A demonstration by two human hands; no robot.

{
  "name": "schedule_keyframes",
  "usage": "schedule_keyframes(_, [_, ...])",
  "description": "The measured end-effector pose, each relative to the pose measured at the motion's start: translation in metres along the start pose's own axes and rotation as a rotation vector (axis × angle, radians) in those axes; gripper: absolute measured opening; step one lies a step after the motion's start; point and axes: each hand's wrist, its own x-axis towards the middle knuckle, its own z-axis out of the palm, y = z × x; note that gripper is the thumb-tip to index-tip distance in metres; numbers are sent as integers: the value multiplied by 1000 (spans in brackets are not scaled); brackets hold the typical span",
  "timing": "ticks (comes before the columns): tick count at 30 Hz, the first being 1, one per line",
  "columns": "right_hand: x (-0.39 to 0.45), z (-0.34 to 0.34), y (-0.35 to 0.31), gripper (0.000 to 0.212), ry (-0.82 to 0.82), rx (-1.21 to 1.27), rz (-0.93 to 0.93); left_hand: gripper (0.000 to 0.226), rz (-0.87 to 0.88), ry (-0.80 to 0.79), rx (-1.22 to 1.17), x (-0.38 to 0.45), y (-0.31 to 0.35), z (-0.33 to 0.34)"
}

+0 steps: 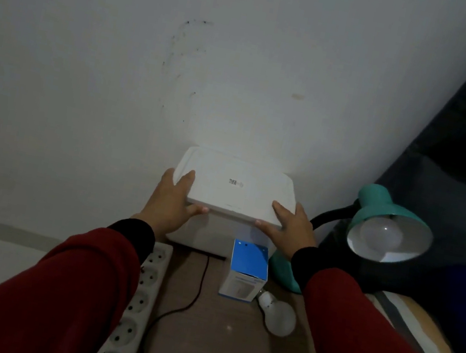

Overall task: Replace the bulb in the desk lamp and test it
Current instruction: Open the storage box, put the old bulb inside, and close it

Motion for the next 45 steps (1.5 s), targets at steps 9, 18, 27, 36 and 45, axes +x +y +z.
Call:
schedule_keyframes(9, [0, -7, -1, 64, 9, -71, -38, 66, 54, 88, -87, -6, 2, 0])
schedule_keyframes(18, [0, 0, 2, 63, 43, -134, -35, 75, 54, 109, -135, -4, 2, 1])
schedule_keyframes(27, [-6, 10, 5, 57, 203, -195, -122, 81, 92, 139, -104, -5, -4, 10])
schedule_keyframes(36, [-6, -2, 2, 59, 186, -176, -142, 77, 75, 78, -52, -3, -1, 2])
schedule_keyframes(45, [-11, -17, -10, 59, 306, -72, -204, 67, 48, 118, -102, -3, 12, -16])
